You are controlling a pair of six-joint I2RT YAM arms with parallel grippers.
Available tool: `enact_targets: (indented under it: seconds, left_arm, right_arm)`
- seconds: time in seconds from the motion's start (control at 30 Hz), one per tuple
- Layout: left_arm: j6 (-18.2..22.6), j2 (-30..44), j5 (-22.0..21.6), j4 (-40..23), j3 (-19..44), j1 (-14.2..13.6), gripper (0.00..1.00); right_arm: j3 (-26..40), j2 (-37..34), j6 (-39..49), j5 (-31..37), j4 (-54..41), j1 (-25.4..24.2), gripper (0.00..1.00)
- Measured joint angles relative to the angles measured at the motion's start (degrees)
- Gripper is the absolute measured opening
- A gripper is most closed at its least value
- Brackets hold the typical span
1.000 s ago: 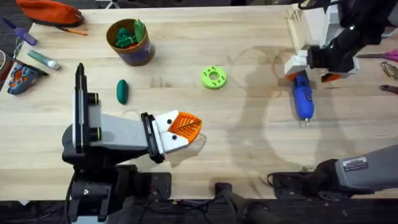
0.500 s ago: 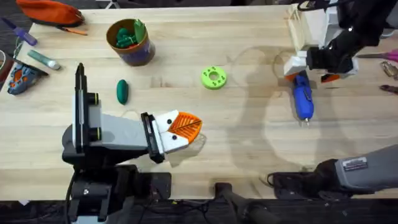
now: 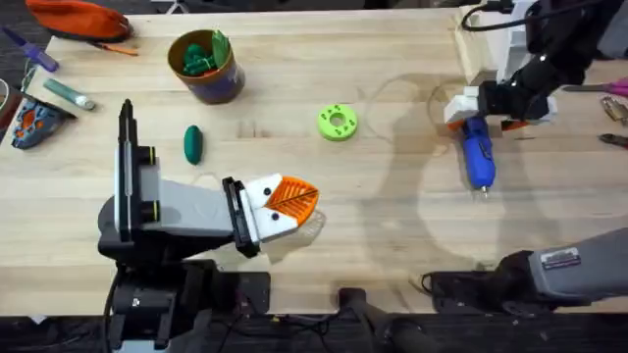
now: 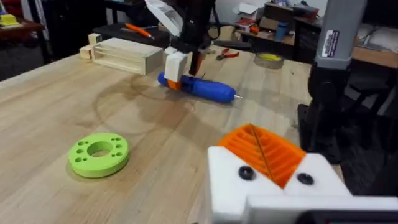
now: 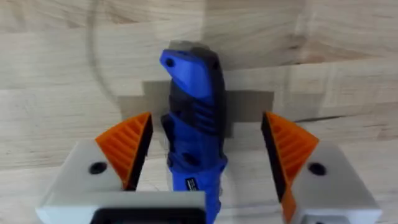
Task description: Pick up the gripper from the table and insert it into the empty holder that is missing its gripper. Then pick up a screw, insert it into the mounting hole, and use the screwdriver to tighten it. Finally, clean up the table by picking up the vegetable and placing it into the bucket.
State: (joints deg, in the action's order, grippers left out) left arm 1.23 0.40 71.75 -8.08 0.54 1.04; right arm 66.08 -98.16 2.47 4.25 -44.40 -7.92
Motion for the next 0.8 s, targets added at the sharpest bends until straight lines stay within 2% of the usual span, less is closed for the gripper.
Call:
enact_targets:
  seconds: [0.23, 0.8]
  left_arm:
    - [0.0, 0.0, 0.0, 0.0, 0.0, 0.0, 0.012]
    - [0.0, 0.0, 0.0, 0.0, 0.0, 0.0, 0.012]
  right_arm:
    - [-0.1, -2.4, 1.0, 0.0, 0.0, 0.0, 0.994]
    - [-0.1, -3.1, 1.9, -0.3, 0.2, 0.0, 0.98]
